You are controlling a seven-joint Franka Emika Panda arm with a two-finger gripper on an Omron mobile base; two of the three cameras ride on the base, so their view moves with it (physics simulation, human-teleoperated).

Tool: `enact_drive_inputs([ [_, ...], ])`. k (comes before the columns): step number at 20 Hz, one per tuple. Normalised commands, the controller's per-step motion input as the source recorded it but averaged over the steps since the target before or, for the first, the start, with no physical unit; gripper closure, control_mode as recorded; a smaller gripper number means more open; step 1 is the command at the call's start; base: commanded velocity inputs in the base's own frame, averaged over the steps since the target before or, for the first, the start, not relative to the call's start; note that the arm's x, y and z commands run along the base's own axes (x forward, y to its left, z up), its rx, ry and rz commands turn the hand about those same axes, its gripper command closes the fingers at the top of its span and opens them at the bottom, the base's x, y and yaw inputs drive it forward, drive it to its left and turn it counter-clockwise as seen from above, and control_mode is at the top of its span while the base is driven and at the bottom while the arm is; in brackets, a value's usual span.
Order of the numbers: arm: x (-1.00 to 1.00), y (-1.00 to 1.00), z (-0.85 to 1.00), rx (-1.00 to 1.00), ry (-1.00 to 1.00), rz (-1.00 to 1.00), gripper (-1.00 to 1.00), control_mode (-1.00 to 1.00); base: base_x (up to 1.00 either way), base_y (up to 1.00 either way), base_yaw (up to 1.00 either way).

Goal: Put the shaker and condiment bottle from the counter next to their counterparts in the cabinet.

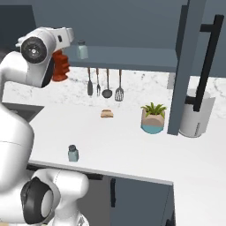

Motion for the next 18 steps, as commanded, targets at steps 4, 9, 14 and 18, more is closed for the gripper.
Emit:
enact_drive_inputs([
  [4, 0.00, 0.47, 0.29, 0.03, 0.00, 0.02, 1.00, -1.00, 0.00, 0.00, 0.00],
  [9, 0.00, 0.20, 0.09, 0.03, -0.03, 0.00, 1.00, -1.00, 0.00, 0.00, 0.00],
  [14, 0.08, 0.12, 0.00, 0.16, -0.01, 0.00, 1.00, -1.00, 0.00, 0.00, 0.00],
  [18, 0.39, 0.32, 0.00, 0.17, 0.00, 0.00, 1.00, -1.00, 0.00, 0.00, 0.00],
])
